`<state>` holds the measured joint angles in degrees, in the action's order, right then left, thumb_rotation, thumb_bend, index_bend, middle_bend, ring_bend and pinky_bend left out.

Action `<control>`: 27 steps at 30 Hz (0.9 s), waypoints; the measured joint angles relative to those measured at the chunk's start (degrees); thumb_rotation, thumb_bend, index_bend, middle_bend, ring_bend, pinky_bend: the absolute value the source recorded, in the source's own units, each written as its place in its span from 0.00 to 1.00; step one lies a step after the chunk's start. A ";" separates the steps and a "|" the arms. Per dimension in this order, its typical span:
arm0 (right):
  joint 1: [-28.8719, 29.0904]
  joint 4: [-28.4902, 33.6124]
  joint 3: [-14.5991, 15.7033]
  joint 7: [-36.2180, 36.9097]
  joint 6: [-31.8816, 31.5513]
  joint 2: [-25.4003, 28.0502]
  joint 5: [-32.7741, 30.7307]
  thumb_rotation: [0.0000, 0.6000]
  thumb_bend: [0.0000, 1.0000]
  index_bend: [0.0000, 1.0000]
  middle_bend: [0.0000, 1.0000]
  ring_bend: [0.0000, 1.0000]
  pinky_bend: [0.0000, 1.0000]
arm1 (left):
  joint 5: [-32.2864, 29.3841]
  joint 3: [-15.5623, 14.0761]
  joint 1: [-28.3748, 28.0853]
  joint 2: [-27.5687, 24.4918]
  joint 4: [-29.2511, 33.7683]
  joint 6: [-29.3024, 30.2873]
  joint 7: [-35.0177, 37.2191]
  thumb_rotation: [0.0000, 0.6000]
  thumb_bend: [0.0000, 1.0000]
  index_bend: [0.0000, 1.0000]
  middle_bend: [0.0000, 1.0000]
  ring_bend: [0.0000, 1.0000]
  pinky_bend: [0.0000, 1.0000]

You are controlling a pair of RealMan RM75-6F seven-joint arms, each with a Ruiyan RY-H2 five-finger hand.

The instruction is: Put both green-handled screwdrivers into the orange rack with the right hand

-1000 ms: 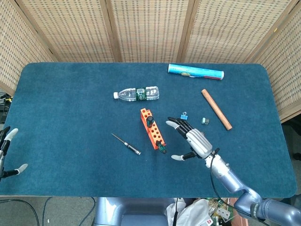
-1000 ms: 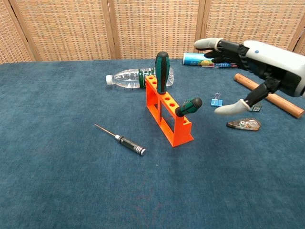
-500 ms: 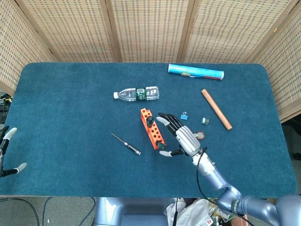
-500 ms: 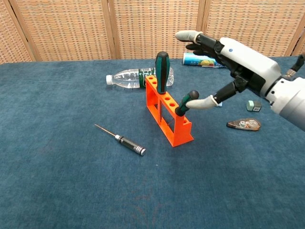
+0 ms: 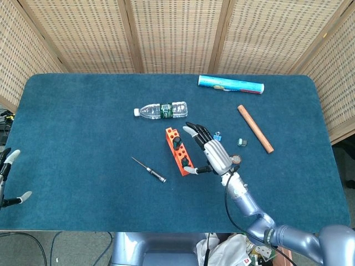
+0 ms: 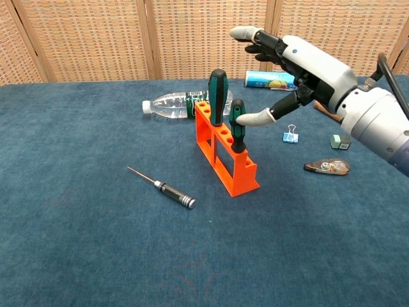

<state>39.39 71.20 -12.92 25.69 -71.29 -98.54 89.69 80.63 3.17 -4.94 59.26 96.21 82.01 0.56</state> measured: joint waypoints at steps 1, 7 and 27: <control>0.13 0.32 -0.21 -0.36 0.21 0.06 -0.41 1.00 0.00 0.00 0.00 0.00 0.00 | 0.05 0.00 0.04 -0.05 0.07 0.12 0.04 1.00 0.00 0.00 0.00 0.00 0.00; 0.00 3.12 -0.73 -0.80 -0.16 1.31 -1.40 1.00 0.00 0.00 0.00 0.00 0.00 | 0.04 0.11 0.25 -0.29 0.14 0.50 0.57 1.00 0.00 0.00 0.00 0.00 0.00; -11.96 15.75 8.60 -9.52 -6.00 29.68 2.50 1.00 0.00 0.00 0.00 0.00 0.00 | 2.21 -0.69 0.85 0.06 -0.92 1.63 1.95 1.00 0.00 0.00 0.00 0.00 0.00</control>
<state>27.44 86.95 -4.31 16.17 -77.29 -68.85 92.19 82.84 2.48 -4.09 59.32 95.29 83.63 2.51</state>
